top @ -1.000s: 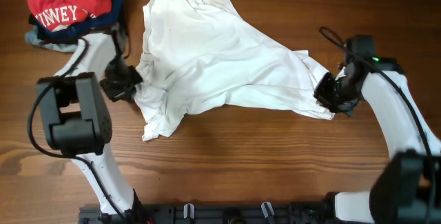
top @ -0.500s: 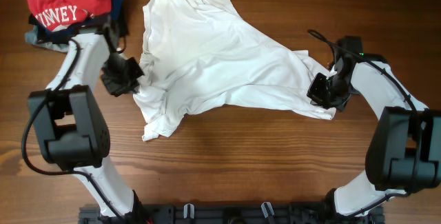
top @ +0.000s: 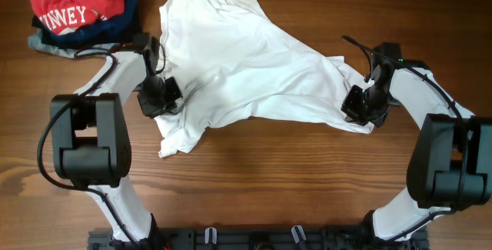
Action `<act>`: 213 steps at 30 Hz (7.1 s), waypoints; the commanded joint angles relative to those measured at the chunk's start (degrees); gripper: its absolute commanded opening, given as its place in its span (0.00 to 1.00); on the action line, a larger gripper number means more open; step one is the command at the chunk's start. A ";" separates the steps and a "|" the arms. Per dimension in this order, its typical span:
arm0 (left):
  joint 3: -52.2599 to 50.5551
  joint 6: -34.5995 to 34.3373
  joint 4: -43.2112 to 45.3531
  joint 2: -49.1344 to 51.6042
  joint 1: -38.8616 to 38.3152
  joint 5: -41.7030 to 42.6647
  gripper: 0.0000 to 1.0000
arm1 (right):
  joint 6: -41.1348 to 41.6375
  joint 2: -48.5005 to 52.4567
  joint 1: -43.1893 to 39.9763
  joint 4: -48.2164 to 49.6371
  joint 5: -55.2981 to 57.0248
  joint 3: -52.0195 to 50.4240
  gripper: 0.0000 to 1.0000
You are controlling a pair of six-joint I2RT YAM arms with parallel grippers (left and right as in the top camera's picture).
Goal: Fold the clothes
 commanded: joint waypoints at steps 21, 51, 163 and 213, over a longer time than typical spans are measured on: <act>-9.31 -1.90 -6.19 -1.84 35.74 -7.74 0.04 | 13.33 -5.92 -0.24 -7.13 3.02 -6.84 0.04; -9.31 -1.99 -10.23 -21.09 13.20 -3.04 0.82 | -8.24 6.32 1.49 21.59 -9.99 0.24 0.04; -9.31 -9.53 33.66 -2.14 -47.80 7.87 0.19 | -11.30 0.02 -6.49 -1.84 -8.52 12.76 0.91; -5.99 5.01 8.15 -2.01 -55.49 -5.40 0.04 | -11.30 5.62 1.40 1.29 -8.26 6.82 0.54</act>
